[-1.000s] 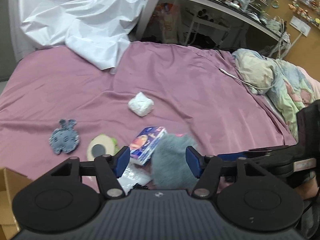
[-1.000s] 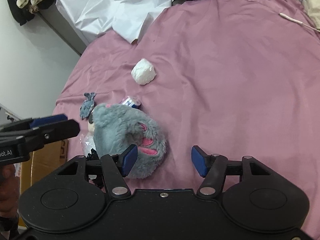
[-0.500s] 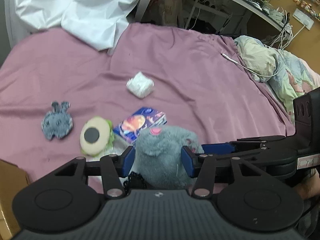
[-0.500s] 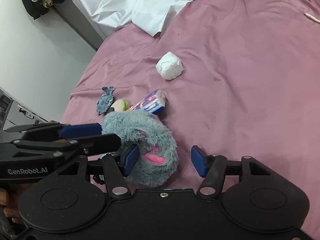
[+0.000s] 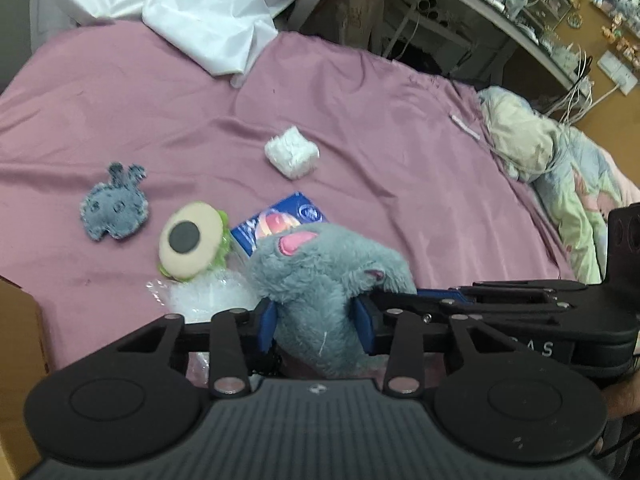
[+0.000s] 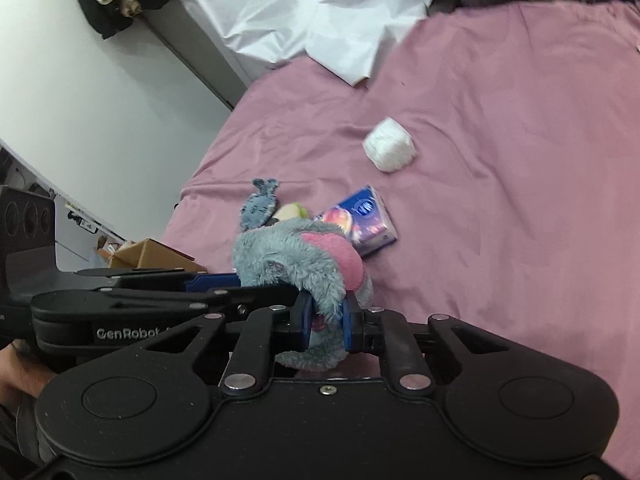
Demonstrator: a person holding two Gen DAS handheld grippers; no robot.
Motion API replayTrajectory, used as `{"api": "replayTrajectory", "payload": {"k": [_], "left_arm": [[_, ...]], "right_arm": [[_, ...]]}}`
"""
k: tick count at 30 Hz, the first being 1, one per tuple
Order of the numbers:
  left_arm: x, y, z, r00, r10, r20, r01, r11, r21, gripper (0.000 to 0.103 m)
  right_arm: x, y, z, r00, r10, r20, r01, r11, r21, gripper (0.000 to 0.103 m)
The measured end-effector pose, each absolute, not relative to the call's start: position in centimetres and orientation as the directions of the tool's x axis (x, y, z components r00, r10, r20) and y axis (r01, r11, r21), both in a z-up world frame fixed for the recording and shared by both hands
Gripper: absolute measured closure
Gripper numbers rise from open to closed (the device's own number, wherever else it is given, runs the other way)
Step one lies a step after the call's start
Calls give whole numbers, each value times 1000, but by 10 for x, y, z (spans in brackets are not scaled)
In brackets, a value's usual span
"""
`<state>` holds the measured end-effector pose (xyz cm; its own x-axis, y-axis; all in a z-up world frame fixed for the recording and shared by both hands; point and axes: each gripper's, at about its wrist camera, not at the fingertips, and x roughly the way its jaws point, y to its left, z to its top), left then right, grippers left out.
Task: Organize soft objects
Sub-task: 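Lift the grey slipper with the right tool and carry it over the box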
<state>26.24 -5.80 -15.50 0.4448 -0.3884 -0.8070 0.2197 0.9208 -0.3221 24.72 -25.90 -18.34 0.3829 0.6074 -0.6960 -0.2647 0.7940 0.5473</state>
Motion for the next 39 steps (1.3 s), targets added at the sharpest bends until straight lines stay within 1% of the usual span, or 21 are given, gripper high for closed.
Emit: {"api": "replayTrajectory", "payload": {"k": [11,23,39], "left_arm": [[239,-40,-126,528,-371,-764,200,928,-313,68],[195,13,-98,628,-338,-701,144,936,-322,74],[150,84,-83,722,-283,-632,58,934,-352,76]], "right_arm": [[237,-236,-154,413,606,-680,-325,795,512,88],[212,-189,-125,446,635,-630,-418,771,481,87],[187,-122,-100,463,664,-586,-512,741,434,87]]}}
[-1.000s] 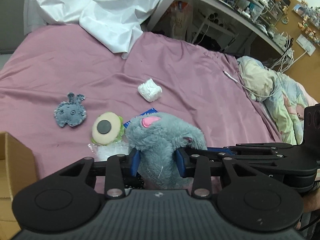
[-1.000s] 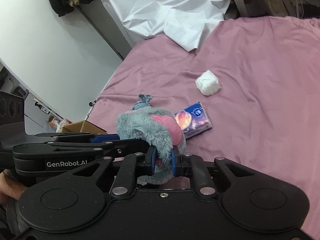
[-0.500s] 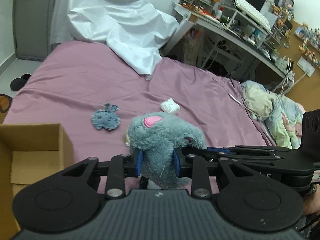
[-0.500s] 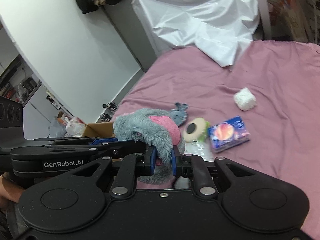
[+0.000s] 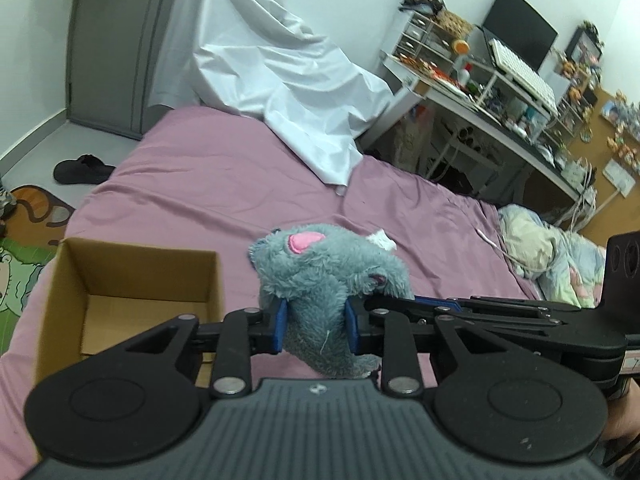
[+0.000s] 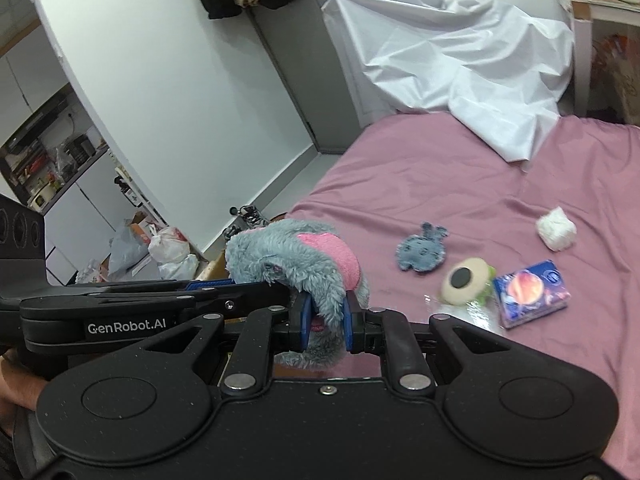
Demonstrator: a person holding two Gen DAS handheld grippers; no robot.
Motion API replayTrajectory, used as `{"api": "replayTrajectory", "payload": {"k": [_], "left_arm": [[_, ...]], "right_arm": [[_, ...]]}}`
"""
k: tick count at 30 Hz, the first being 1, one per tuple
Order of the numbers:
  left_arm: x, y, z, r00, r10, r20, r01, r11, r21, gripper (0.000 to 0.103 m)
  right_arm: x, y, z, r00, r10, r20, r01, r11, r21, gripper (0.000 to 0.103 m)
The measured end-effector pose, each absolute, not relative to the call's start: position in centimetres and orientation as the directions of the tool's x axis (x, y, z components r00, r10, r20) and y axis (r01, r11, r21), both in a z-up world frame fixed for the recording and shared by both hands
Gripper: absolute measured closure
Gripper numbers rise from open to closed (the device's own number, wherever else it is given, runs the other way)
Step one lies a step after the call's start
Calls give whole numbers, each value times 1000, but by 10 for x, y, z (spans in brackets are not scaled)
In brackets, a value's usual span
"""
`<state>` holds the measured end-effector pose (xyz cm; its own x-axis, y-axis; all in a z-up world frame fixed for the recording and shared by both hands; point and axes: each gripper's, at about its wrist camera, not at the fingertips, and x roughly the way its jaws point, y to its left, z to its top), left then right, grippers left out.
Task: Organize soft objects
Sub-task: 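Lift the grey slipper with the right tool and carry it over the box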
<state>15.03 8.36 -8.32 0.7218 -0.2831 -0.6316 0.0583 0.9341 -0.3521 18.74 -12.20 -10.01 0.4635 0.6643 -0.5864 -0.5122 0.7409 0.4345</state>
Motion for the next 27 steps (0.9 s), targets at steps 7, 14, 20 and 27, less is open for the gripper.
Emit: {"api": "replayTrajectory", "payload": {"k": [7,14,20,27], "left_arm": [[135,113,-82,758,-247,-604,7,928,-372,77],[125,143,-83,781,-197,-592,-61,920,-387,78],[121,168,-91,788,-160,-594,-116,909,-399,78],[127,192,-108,786,-144,-601,-168,886,-432,79]], "right_arm": [[187,-93,-96,454,682,-573,-554,720,419,87],[186,-58,-93,420,702,-575,-611,688,393,87],[190,-30,-97,373,716,-590,-645,657,390,87],[192,-4,-103,354,700,-620,-675,650,349,83]]}}
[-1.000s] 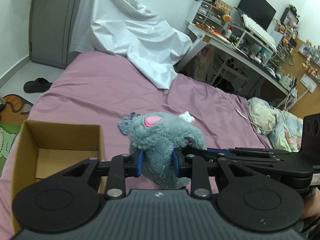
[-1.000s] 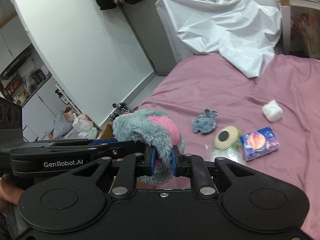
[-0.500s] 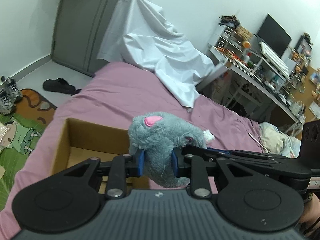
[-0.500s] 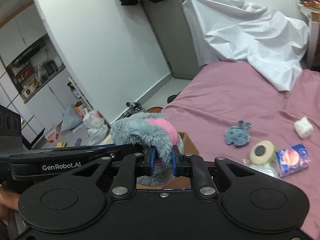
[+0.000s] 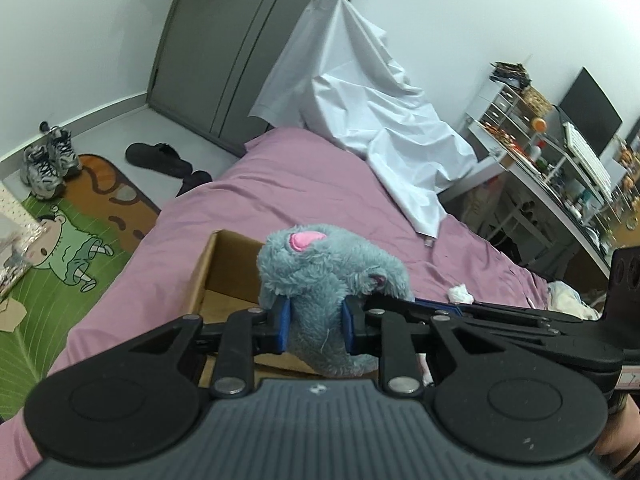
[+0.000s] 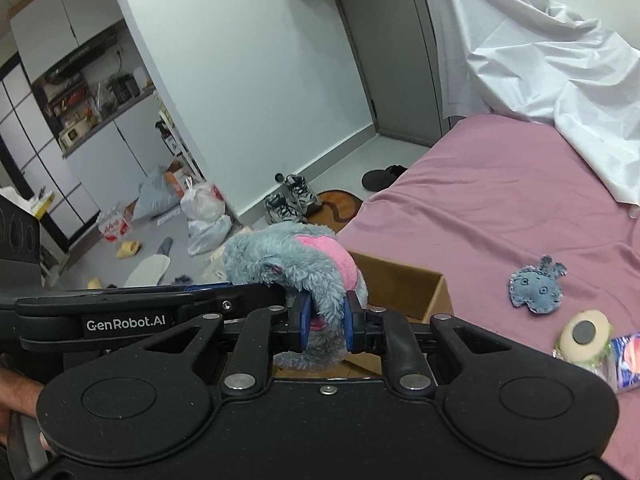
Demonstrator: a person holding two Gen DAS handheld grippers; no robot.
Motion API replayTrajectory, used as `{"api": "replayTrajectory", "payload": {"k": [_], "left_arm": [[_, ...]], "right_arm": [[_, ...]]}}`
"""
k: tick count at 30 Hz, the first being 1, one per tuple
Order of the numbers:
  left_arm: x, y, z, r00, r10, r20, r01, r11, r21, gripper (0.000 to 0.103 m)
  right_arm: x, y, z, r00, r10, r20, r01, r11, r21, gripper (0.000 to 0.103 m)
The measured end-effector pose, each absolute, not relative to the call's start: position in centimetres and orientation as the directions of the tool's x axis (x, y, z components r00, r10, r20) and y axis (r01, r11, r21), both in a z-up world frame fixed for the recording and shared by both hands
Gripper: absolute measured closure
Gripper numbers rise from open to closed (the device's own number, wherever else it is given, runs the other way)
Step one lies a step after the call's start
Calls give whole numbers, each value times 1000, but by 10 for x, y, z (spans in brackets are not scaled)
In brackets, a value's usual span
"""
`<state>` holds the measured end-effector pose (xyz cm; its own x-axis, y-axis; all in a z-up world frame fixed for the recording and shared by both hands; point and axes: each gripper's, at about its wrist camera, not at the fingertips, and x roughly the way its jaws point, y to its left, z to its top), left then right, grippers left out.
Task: Organize soft objects
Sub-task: 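Lift the grey slipper with the right tool and carry it over the box, then open the right tool to drop the grey slipper into the box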
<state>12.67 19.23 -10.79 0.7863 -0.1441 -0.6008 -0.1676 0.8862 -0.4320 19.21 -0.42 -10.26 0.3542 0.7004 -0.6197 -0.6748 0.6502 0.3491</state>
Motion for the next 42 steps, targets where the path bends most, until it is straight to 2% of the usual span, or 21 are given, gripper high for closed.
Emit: {"api": "replayTrajectory", "payload": {"k": [17,21,23,25,28,30,31,34,37,42], "left_arm": [[157,216,-155,731,-138,-669,-267,844,-465,79],[162,217,-159,711,-136,-690,-284,842,-458,77],[162,216,-159,705,-118,-699,-292,850,-438,76],[162,216,-159,697,-106,-709,-303,853,-425,75],[158,215,-156,691,-91,-717,-321,850,-417,68],[154,213,-150,696,-61,-715,-338,851,-401,62],[152,213,-147,696,-47,-716,-349,850,-395,54],[146,209,-138,702,-41,-711,-352,847,-397,39],[140,201,-129,702,2,-712,-371,854,-364,25],[133,188,-120,684,65,-727,-403,864,-302,22]], "right_arm": [[211,19,-138,324,639,-698,-650,686,327,81],[213,17,-140,337,627,-702,-639,700,318,65],[212,14,-140,350,618,-704,-634,710,308,51],[212,13,-138,361,609,-706,-632,717,296,41],[208,8,-132,367,620,-693,-641,709,294,33],[206,6,-126,401,596,-696,-630,731,264,18],[206,4,-123,420,586,-693,-625,741,248,7],[201,-5,-115,450,585,-675,-627,745,228,1],[197,-14,-111,485,553,-678,-618,765,181,0],[189,-35,-109,545,499,-674,-581,804,125,0]]}}
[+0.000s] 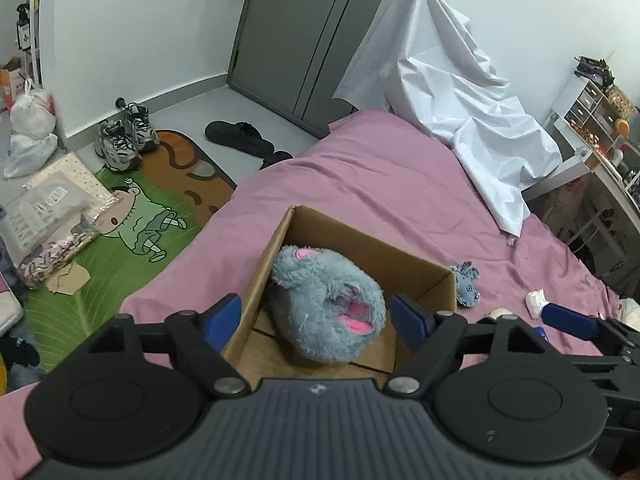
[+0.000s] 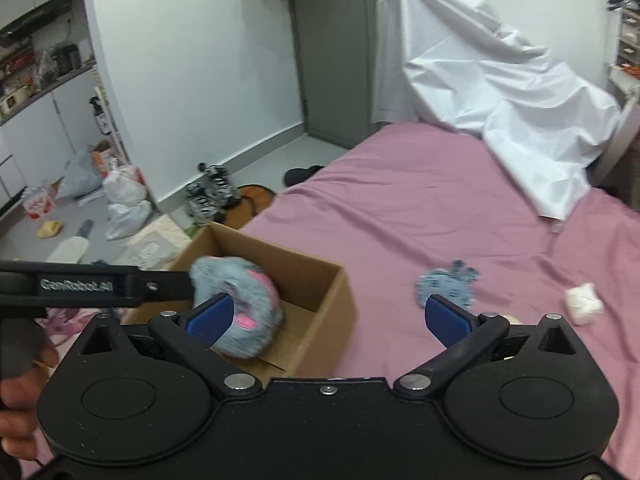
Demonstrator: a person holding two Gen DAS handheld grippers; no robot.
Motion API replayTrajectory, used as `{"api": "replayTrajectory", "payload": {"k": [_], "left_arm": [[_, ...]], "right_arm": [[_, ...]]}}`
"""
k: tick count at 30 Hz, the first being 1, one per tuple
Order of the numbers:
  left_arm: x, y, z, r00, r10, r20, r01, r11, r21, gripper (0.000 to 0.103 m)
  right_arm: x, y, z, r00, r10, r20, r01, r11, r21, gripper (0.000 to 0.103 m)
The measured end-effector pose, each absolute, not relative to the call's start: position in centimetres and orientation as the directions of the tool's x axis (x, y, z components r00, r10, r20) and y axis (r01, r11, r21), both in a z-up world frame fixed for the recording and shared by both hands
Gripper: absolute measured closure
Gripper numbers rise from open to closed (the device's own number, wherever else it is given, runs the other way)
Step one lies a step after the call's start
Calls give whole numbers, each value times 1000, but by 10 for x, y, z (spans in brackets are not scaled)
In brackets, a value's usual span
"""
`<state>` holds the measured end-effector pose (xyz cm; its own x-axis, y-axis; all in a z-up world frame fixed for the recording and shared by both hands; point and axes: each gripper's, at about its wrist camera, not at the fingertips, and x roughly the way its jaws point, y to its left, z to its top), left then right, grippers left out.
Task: Organize soft objects
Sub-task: 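Open the right tool to drop the grey slipper into the box, then move the left tool to the black lace item and grasp it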
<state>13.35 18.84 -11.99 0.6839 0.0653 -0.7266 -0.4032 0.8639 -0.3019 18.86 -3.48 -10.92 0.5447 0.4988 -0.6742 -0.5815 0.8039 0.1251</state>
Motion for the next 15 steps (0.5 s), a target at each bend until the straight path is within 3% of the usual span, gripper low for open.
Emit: {"api": "replayTrajectory", "payload": {"k": [15], "left_arm": [[110,150,-97,654,-40,-755,-265,923,-278,19]], "right_arm": [[170,-101,-98,592,435,-679,-469,870,149,0]]}}
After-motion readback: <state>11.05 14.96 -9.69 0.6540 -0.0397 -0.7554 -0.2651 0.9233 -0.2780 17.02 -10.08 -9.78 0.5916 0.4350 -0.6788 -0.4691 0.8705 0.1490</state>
